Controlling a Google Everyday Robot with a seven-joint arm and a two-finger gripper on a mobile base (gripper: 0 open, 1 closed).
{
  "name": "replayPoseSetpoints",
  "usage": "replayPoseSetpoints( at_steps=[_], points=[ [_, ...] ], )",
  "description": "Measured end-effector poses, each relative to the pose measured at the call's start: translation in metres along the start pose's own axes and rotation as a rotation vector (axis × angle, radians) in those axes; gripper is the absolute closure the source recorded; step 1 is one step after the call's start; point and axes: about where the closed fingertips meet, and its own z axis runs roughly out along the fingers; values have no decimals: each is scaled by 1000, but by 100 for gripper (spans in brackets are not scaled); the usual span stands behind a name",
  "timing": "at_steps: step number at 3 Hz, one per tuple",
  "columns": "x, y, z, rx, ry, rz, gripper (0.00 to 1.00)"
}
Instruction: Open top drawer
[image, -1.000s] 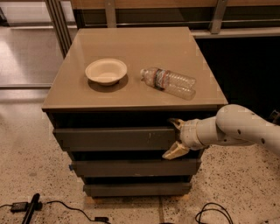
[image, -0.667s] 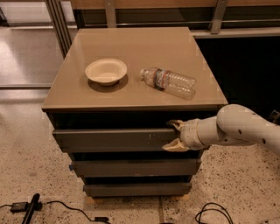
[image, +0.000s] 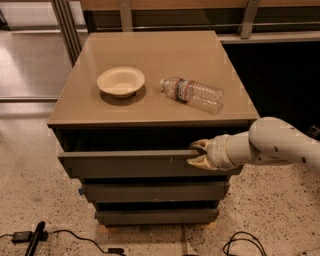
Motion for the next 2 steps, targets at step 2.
replayPoseSetpoints(
  at_steps=[2],
  points=[
    [-3, 9, -10, 0, 4, 8, 100]
  ],
)
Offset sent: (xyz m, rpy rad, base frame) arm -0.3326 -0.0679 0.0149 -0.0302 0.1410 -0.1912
